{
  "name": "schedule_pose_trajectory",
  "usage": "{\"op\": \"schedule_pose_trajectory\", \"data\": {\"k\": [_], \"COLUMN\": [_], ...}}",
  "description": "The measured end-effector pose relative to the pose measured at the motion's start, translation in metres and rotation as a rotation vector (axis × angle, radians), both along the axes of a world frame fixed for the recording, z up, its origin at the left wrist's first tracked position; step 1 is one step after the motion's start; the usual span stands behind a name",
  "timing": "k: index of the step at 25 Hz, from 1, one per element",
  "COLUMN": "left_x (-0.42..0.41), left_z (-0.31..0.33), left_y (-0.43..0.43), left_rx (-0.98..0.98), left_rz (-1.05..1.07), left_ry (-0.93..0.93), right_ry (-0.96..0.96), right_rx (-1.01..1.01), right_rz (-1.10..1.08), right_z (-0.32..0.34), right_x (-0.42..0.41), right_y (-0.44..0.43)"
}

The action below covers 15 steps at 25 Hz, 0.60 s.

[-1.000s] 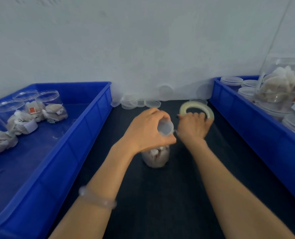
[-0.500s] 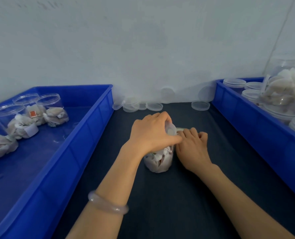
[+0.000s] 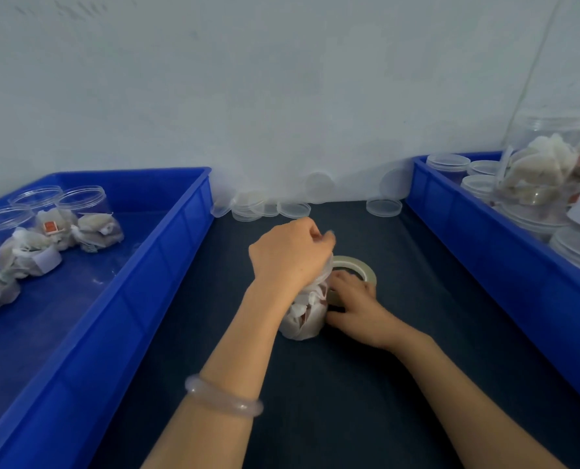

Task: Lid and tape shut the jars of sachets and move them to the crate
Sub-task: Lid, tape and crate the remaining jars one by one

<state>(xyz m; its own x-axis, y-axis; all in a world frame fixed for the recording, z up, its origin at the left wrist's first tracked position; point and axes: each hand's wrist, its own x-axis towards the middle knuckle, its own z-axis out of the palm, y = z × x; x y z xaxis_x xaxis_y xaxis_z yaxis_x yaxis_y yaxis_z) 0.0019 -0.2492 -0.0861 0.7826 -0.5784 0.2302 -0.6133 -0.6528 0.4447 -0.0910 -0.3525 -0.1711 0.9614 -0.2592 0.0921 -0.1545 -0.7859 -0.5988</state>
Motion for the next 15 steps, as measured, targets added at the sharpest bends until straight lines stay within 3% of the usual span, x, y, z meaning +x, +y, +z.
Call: {"op": "schedule_pose_trajectory", "data": {"k": [3,5,7,10,15], "left_x": [0.007,0.009,0.007,0.004,0.013], "left_z": [-0.011,-0.020,-0.033,-0.055,-0.065], "left_y": [0.011,0.021,0.031,0.033,0.033], "left_rx": [-0.362,-0.759,-1.002,-0.979,-0.911], "left_rz": [-0.048,-0.098,-0.094,0.059,-0.034], "left_ry": [0.198,0.449,0.734,1.009,1.012], "right_ry": [0.027,-0.051,-0.135,-0.174,-0.296], "right_rx": [0.075,0.124,0.134,0.214,0.524], "right_rz": [0.074,0.028,-0.028,-0.079,-0.041], "right_z": [0.002,-0.002,-0.006,-0.006,0.003], "right_x": [0.000,0.002,0.005,0.006,-0.002], "right_y": [0.010,0.018,0.023,0.025,0.025]}}
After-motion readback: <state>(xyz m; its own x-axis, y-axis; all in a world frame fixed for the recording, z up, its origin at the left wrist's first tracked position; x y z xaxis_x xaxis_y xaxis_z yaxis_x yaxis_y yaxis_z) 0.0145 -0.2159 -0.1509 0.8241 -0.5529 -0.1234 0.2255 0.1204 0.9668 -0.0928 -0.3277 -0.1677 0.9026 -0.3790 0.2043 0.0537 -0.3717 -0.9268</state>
